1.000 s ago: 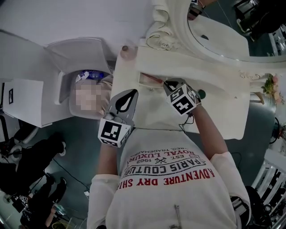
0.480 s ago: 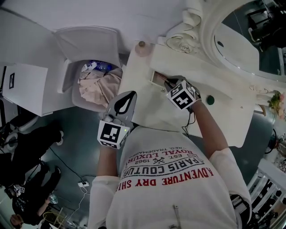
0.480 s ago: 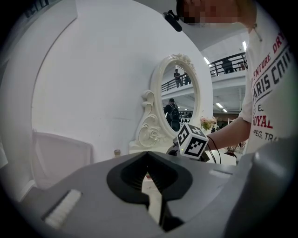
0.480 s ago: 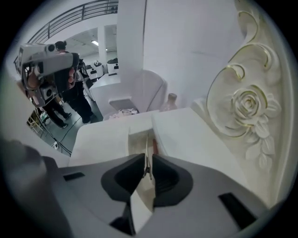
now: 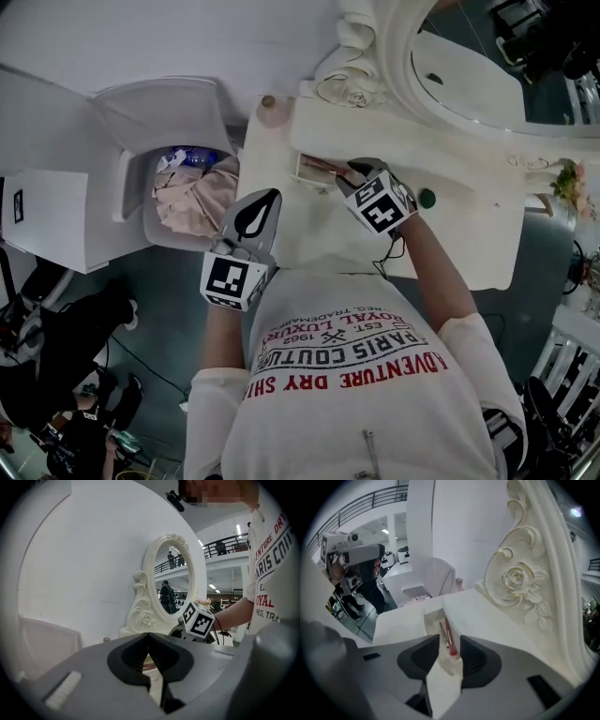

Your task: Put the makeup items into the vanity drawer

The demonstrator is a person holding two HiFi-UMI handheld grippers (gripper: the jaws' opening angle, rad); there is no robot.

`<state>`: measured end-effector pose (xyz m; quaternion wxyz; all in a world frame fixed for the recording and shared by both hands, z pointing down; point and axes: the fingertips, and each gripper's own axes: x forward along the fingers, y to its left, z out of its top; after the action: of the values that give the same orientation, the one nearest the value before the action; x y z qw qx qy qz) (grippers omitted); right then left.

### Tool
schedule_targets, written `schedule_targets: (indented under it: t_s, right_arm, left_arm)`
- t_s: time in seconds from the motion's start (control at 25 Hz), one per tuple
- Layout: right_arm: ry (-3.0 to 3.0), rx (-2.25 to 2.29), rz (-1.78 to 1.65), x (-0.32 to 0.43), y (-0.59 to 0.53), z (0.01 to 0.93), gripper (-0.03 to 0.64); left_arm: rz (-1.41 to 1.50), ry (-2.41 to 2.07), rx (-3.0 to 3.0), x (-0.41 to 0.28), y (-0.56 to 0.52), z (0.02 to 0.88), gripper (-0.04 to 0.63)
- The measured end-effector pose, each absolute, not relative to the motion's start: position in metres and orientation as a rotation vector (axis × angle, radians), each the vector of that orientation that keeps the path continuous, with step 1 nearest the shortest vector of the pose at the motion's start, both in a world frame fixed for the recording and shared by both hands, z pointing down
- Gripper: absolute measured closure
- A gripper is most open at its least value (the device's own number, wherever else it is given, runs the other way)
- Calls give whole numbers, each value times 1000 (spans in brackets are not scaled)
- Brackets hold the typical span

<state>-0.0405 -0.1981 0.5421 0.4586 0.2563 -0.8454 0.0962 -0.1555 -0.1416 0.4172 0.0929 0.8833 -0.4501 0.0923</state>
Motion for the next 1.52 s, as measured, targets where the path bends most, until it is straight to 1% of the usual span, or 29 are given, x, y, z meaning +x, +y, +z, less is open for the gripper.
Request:
schedule_targets:
  t_s: [0.12,0.44,0.72,0.8,0.92,1.08,1.36,1.4,1.44,1.52]
  right_arm:
    - [-2074,715,297,-11,-194,541,485]
    - [-1982,907,422,93,-171,552,485]
    - [-1897,1029,489,176,-155,575,453]
    - [-1876,1056,510,194,-153,585,433]
    - [-1853,1077,534,213,-154,601,403]
    - [-1844,1057,577,225,-157,622,394]
    - [-1856,1020,611,227,-160,642,399]
    - [-1856,1008,605,227,-160,641,409]
    - [-1853,997,593,228,-160,641,445]
    - [-1834,991,565,231,-161,641,473]
  left_arm:
    - [288,-1251,2667,-131,-146,416,584]
    - [329,-990,2795,-38,-152,418,584]
    - [362,-833,2843,37,-143,431,584]
    - [366,-811,2850,52,-141,434,584]
    - [367,-816,2827,67,-139,436,584]
    - [378,-836,2812,80,-138,444,584]
    - [406,-896,2734,85,-133,462,584]
    - [403,-901,2742,85,-133,464,584]
    - [403,-905,2745,85,-132,465,584]
    - [402,-917,2741,85,-131,466,584]
